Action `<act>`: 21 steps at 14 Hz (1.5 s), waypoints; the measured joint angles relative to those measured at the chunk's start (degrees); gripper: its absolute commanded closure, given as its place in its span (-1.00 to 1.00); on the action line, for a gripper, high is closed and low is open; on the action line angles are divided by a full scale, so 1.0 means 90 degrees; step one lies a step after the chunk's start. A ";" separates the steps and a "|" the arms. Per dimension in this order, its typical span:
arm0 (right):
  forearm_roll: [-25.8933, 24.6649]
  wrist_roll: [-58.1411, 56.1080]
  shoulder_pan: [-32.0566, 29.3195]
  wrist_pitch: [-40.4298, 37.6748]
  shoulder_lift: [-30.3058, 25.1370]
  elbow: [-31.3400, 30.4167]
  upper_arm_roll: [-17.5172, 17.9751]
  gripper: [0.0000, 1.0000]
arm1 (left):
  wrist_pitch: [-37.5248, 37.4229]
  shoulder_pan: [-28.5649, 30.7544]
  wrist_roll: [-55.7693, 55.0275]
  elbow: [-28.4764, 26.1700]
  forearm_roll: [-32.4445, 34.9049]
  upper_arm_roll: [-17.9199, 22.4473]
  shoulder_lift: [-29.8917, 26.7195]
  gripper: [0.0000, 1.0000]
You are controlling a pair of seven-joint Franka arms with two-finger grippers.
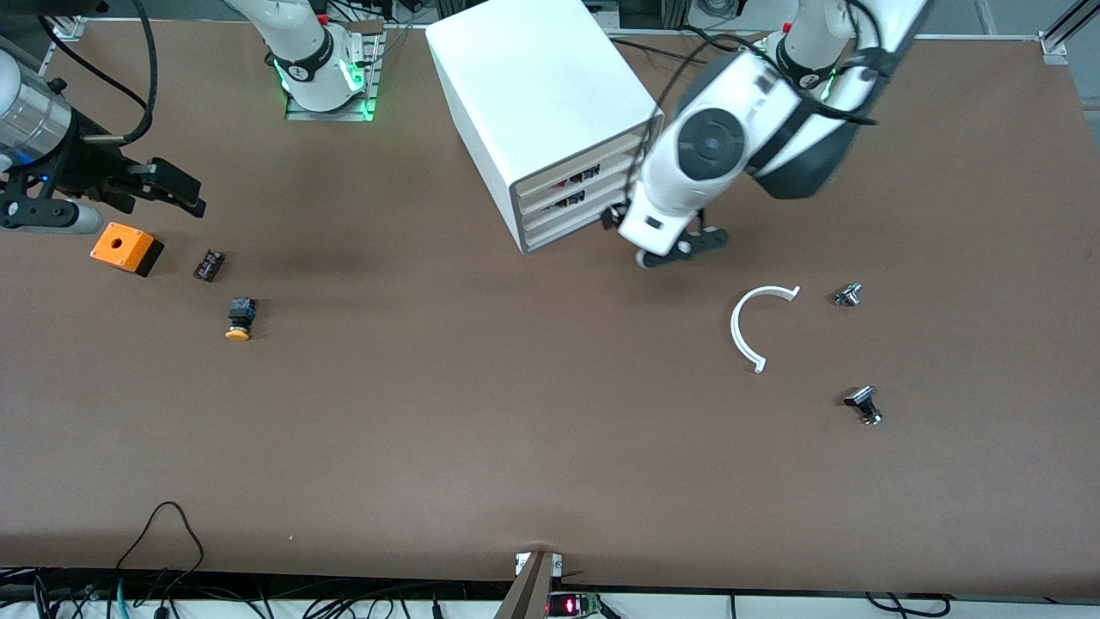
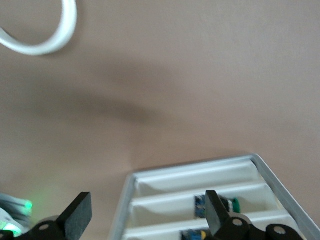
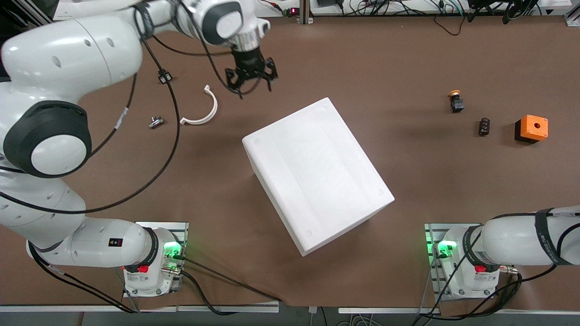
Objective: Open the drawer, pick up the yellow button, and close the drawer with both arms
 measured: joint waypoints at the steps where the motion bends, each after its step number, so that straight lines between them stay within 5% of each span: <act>1: 0.0000 0.0000 0.0000 -0.0025 -0.0022 -0.0004 0.0006 -0.98 | -0.0267 0.0236 0.0460 0.0197 0.0196 0.0003 -0.0001 -1.00; 8: -0.0038 -0.0647 -0.0002 -0.0043 -0.0054 -0.0015 0.0079 -0.98 | -0.1457 0.1570 0.3404 0.1425 0.0690 0.0115 -0.0202 -1.00; 13: -0.0266 -0.0946 -0.0045 -0.0011 -0.0398 -0.0236 0.0050 -0.98 | -0.1469 0.0770 0.4997 0.1536 0.0689 0.1965 -0.0907 -1.00; 17: -0.0302 -0.0946 -0.0059 -0.0005 -0.0493 -0.0348 0.0034 -0.98 | -0.0637 0.0257 0.5517 0.0826 0.0689 0.3127 -0.1679 -1.00; 21: -0.0304 -0.0949 -0.0060 0.0018 -0.0457 -0.0404 0.0034 -0.98 | 0.0129 0.0076 0.5659 -0.0232 0.0217 0.3654 -0.2297 -1.00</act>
